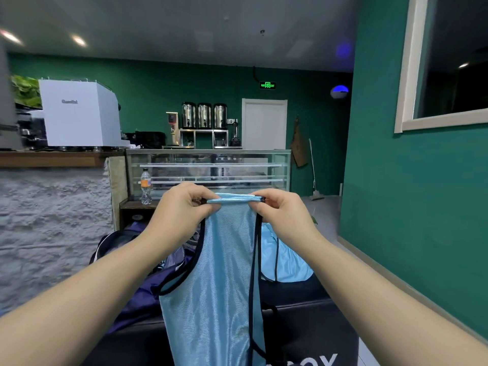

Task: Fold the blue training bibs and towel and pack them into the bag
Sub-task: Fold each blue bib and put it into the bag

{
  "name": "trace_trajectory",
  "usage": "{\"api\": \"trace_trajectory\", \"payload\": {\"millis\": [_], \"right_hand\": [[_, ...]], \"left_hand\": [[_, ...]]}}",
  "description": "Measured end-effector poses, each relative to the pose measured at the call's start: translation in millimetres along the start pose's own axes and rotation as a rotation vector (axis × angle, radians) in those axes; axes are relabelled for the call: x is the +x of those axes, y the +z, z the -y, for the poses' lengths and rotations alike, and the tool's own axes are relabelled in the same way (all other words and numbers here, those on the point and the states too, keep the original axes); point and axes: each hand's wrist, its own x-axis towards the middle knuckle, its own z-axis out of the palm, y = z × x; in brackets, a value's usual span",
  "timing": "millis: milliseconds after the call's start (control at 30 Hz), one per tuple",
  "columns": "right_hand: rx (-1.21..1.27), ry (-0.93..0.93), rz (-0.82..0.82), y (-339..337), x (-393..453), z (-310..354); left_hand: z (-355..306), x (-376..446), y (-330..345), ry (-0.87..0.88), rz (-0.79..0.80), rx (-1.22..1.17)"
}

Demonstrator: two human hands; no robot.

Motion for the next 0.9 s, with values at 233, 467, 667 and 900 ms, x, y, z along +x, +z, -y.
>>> {"api": "trace_trajectory", "payload": {"millis": [233, 467, 667, 900], "right_hand": [[0.086, 0.003, 0.008, 1, 0, -1], [0.081, -0.03, 0.024, 0, -3, -1], [0.074, -0.058, 0.042, -3, -4, -3], [0.121, -0.047, 0.04, -3, -5, -2]], "left_hand": [[-1, 1, 2, -0.023, 0.016, -0.024], [-1, -3, 5, 0.008, 0.022, -0.07], [8, -5, 8, -0.05, 0.102, -0.178], [0, -10, 10, -0.046, 0.153, -0.346]]}}
